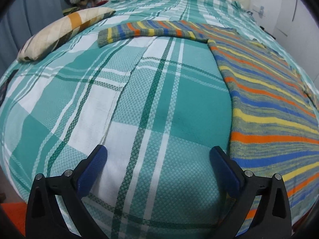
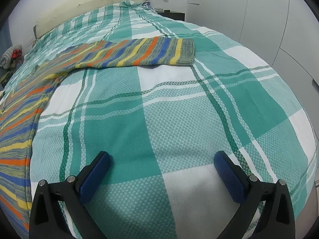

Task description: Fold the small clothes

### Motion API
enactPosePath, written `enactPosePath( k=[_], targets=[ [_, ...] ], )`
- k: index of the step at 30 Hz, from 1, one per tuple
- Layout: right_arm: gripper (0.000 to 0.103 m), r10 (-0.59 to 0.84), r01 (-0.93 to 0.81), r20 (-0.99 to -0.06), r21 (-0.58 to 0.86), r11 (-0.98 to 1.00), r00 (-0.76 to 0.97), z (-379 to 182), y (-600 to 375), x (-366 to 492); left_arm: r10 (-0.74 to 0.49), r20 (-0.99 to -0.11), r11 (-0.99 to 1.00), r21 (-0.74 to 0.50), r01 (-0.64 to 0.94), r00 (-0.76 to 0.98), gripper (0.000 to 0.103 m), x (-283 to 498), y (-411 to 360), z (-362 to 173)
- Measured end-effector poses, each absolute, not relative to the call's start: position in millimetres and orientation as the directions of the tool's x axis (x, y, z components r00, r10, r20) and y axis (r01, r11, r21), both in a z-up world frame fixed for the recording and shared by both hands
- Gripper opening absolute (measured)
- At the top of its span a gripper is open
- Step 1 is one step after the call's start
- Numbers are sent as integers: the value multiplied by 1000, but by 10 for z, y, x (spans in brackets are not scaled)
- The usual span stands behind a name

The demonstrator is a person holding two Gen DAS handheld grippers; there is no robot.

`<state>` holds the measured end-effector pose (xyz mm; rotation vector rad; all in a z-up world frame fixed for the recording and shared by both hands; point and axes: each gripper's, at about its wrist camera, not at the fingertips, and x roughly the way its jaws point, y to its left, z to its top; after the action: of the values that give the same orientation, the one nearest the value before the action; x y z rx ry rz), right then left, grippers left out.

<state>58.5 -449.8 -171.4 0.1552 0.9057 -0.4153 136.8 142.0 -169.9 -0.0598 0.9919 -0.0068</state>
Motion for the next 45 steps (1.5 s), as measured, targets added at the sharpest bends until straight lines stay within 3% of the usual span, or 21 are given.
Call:
enactPosePath(
  k=[7, 45],
  targets=[
    [103, -291, 413, -792, -53, 909, 537, -1743, -4491, 585, 5, -838, 999, 30, 37, 545, 103, 1294, 1306, -1722],
    [103, -292, 410, -788, -55, 910, 542, -1767, -4458, 564, 27, -869, 999, 37, 11, 493, 103, 1304, 1277, -1696]
  ],
)
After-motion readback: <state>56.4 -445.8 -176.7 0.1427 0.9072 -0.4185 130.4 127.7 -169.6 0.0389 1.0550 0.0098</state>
